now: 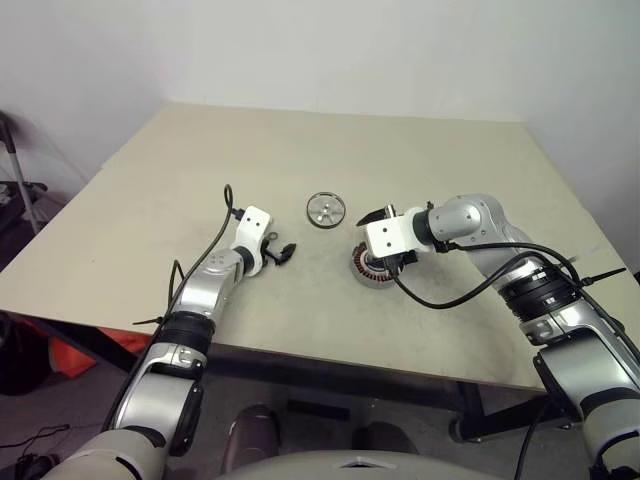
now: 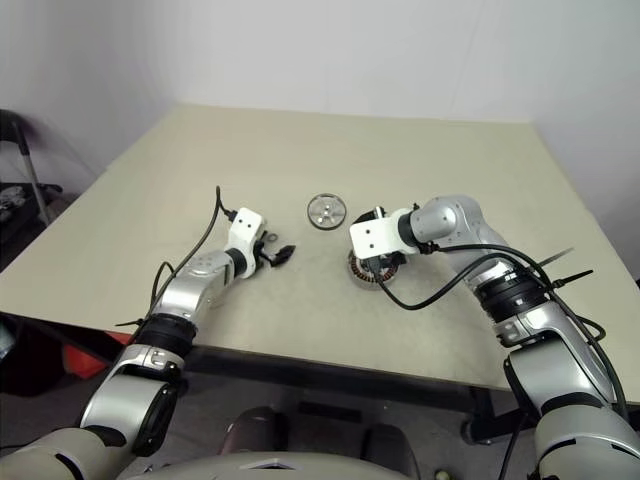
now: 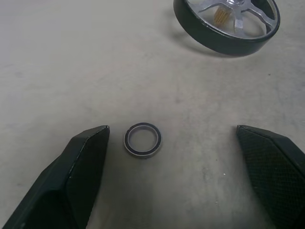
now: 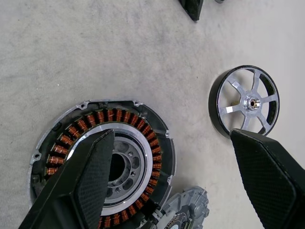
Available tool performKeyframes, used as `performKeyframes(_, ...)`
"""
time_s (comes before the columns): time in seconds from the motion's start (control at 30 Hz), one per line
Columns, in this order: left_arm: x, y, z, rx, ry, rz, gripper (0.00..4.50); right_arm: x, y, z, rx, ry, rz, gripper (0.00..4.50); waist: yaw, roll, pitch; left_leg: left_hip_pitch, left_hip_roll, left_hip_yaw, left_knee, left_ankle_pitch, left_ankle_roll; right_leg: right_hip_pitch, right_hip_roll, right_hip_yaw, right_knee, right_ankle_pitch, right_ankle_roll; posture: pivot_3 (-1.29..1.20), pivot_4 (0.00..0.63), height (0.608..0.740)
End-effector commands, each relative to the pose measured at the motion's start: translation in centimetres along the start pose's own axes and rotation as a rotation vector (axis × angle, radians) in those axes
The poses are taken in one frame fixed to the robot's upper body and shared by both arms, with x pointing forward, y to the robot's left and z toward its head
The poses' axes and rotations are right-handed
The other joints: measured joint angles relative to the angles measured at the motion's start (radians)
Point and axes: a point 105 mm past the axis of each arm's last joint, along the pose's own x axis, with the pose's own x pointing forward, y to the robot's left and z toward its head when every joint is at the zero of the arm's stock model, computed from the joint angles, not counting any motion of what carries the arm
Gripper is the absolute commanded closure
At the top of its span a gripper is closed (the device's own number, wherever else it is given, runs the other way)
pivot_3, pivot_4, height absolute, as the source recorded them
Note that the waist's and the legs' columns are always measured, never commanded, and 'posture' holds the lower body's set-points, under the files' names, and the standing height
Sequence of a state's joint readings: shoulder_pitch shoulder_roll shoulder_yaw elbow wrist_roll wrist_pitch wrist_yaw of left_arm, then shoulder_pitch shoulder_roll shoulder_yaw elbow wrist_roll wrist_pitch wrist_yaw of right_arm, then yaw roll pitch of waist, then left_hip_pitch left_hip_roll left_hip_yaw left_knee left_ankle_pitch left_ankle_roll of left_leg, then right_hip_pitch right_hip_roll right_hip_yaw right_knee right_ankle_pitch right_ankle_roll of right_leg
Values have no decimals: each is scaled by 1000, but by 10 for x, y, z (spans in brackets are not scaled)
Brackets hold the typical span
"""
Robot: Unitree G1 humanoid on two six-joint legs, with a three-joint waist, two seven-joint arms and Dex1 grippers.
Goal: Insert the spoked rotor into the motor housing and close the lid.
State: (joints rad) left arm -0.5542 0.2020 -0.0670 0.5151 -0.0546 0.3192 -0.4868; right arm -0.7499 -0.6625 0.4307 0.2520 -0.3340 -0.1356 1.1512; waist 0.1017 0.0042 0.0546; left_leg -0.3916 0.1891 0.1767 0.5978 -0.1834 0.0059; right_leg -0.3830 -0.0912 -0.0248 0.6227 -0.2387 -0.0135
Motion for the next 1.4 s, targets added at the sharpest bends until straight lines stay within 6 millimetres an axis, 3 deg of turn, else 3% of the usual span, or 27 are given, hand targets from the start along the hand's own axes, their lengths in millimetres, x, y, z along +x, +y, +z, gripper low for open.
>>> performKeyframes(0.03, 2, -9, -7, -5, 33, -34, 179, -8, -16, 7, -33, -15, -57, 501, 0, 0, 0, 0, 0, 0, 0, 0, 0, 0, 0, 0, 0, 0, 0, 0, 0, 740)
performKeyframes(0.2, 0, -8, -9, -12, 39, -30, 1545, -8, -16, 7, -32, -16, -58, 489, -1, 0, 0, 0, 0, 0, 0, 0, 0, 0, 0, 0, 0, 0, 0, 0, 0, 740)
performKeyframes(0.37, -1, -5, -11, -19, 45, -13, 1545, -8, -16, 6, -31, -16, -62, 489, -2, 0, 0, 0, 0, 0, 0, 0, 0, 0, 0, 0, 0, 0, 0, 0, 0, 740)
performKeyframes(0.53, -1, -3, -12, -9, 53, -7, 2696, -7, -17, 7, -34, -20, -70, 489, -3, 0, 0, 0, 0, 0, 0, 0, 0, 0, 0, 0, 0, 0, 0, 0, 0, 740)
performKeyframes(0.77, -1, 1, -12, 1, 57, 13, 2696, -7, -20, 7, -36, -21, -85, 489, -4, 0, 0, 0, 0, 0, 0, 0, 0, 0, 0, 0, 0, 0, 0, 0, 0, 740)
performKeyframes(0.9, -1, 0, -13, 4, 56, 9, 3803, -6, -20, 7, -35, -21, -88, 489, -4, 0, 0, 1, 0, 0, 0, 0, 0, 0, 0, 0, 0, 0, 0, 0, 0, 740)
performKeyframes(1.2, 1, -4, -5, 20, 30, -27, 3813, -6, -22, 6, -24, -16, -106, 489, -4, 0, 0, 0, 0, 0, 0, 0, 0, 0, 0, 0, 0, 0, 0, 0, 0, 740)
performKeyframes(1.4, -1, -43, 32, 4, -115, -275, 3813, -7, -21, 2, 0, -2, -127, 489, 0, 0, 1, -3, 0, 0, 0, 0, 0, -2, 0, 0, -1, 0, 0, 0, 0, 740)
